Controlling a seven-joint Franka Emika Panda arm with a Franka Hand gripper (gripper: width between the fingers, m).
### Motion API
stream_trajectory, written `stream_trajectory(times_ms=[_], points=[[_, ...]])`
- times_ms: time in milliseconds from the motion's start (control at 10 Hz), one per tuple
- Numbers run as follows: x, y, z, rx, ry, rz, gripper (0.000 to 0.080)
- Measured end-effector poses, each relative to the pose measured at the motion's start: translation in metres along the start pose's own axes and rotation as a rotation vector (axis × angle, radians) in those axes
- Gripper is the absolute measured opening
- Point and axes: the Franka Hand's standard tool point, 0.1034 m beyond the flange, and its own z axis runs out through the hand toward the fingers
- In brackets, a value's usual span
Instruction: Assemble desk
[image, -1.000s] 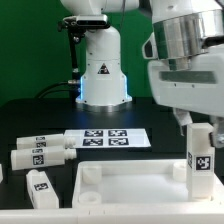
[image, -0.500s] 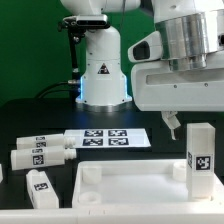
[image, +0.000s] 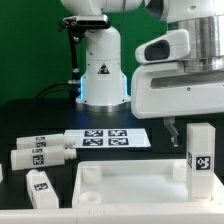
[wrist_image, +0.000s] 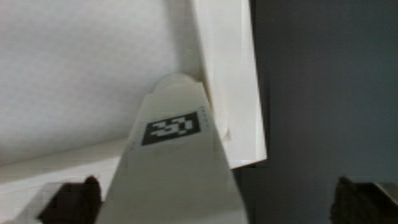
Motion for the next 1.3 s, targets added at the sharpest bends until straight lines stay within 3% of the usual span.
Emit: stream_trajectory(times_ms=[200, 600, 900, 1100, 1300], points=[[-0.0008, 0.0007, 0.0006, 0.0, -0.003, 0.145, 0.03], [0.0005, 0.0074, 0.0016, 0.005, -0.01, 0.563, 0.0293], [0.0001, 0.0056, 0.0034, 0.076, -0.045, 1.123, 0.0293], [-0.0003, 0.0033, 0.0039, 0.081, -0.057, 1.229, 0.0293], [-0.0003, 0.0035, 0.0039, 0.082, -0.053, 1.148, 0.03]])
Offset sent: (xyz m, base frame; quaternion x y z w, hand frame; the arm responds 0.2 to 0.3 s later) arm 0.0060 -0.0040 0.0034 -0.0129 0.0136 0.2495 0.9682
